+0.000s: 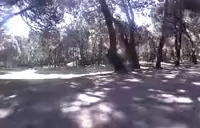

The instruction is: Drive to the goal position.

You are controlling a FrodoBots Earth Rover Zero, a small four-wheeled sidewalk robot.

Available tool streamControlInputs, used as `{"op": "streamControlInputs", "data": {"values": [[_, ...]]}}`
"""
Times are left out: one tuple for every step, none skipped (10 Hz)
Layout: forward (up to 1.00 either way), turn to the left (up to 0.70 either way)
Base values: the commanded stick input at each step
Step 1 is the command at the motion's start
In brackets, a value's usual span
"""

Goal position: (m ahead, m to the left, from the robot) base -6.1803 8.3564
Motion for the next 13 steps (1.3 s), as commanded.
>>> {"op": "streamControlInputs", "data": {"values": [[0.00,0.85],[0.00,0.85],[0.00,0.85],[0.00,0.85],[0.00,0.85],[0.00,0.85],[0.00,0.85],[0.00,0.85],[0.00,0.85],[0.00,0.85],[0.00,0.85],[0.00,0.85],[0.00,0.85]]}}
